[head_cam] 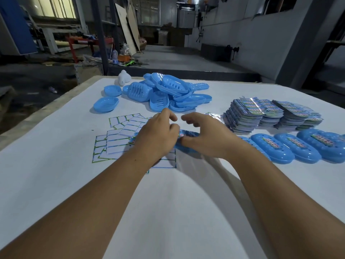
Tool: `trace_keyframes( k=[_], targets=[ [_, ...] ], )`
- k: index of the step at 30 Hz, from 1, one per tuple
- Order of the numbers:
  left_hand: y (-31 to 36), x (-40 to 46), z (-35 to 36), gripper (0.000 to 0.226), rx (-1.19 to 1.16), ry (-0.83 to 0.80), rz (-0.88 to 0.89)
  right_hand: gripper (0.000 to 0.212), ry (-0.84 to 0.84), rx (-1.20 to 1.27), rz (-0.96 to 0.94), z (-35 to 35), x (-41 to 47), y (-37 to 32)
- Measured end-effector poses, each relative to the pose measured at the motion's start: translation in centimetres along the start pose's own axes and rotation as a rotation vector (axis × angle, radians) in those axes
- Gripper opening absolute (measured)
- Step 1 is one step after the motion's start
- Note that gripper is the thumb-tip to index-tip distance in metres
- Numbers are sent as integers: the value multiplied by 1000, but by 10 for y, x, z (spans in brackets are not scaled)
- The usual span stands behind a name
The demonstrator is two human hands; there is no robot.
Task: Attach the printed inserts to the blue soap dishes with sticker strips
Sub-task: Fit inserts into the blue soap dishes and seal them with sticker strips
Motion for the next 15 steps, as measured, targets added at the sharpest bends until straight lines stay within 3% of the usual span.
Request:
trace_keyframes(
  k=[2, 5, 9, 15],
  targets=[
    [0, 0, -2, 14, -6, 14, -14, 79, -71, -26, -19, 7, -3, -2],
    [-2, -1, -2, 16, -8, -1, -40, 87, -44, -55, -12, 7, -4, -3],
    [-8, -1, 6, 15, 21, -75, -80, 82, -7, -204, 70, -4, -5, 2],
    [-13, 0, 10, 15, 53, -91, -72, 74, -195, -445, 274, -8, -18, 15]
  ],
)
Point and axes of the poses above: each hand's wrist, its own x-axis towards the middle knuckle, its own z-axis out of the palm, y = z × x, the point moved 5 cm from there along x, towards the middle knuckle, and after that the axes turned 2 degrees about y, right-handed, at the moved point
